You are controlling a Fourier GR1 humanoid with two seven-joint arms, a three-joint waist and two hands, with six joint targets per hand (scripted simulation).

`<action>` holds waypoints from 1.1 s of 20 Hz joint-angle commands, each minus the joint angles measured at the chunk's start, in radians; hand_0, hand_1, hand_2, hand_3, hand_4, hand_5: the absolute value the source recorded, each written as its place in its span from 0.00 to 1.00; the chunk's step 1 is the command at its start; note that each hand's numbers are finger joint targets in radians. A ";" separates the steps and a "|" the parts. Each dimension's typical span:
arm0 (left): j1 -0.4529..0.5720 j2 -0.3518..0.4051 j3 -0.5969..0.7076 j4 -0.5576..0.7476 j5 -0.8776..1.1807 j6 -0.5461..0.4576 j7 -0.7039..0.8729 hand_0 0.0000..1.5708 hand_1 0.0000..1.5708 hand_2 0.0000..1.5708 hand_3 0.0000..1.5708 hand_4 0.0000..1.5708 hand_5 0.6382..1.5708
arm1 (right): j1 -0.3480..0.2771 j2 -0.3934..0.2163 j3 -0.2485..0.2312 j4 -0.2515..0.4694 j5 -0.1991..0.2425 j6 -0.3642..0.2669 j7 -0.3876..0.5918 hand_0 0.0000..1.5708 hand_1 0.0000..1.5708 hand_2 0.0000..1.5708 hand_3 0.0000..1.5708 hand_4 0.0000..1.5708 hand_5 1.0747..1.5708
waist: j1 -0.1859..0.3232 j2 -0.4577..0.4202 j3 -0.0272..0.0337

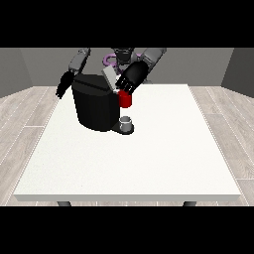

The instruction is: Insert the coffee pod into the coffee machine and close the lid

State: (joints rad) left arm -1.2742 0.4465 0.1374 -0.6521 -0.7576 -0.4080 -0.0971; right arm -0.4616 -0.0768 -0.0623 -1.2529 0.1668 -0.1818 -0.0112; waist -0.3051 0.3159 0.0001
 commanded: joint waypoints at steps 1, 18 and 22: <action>0.016 -0.071 -0.020 -0.011 -0.006 0.026 0.020 0.77 0.77 0.78 0.75 0.23 1.00 | 0.020 0.026 0.009 0.029 0.021 -0.037 -0.009 0.00 0.00 0.00 0.00 0.09 1.00 | 0.026 -0.041 0.0003; 0.008 0.083 -0.017 0.065 -0.085 0.094 -0.103 0.71 0.71 0.72 0.63 0.00 1.00 | 0.011 0.022 0.055 -0.091 0.036 -0.014 0.067 0.00 0.00 0.00 0.00 0.00 1.00 | -0.053 0.030 -0.0003; -0.038 0.054 -0.001 0.038 -0.068 0.113 -0.095 0.73 0.73 0.73 0.61 0.00 1.00 | -0.043 -0.001 0.016 -0.044 0.023 -0.015 0.049 0.00 0.00 0.00 0.00 0.04 1.00 | -0.032 0.062 0.0001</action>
State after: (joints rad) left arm -1.2864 0.5103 0.1165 -0.6258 -0.8392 -0.3077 -0.1902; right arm -0.4861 -0.0681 -0.0467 -1.2968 0.1854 -0.2026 0.0279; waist -0.3251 0.3607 0.0015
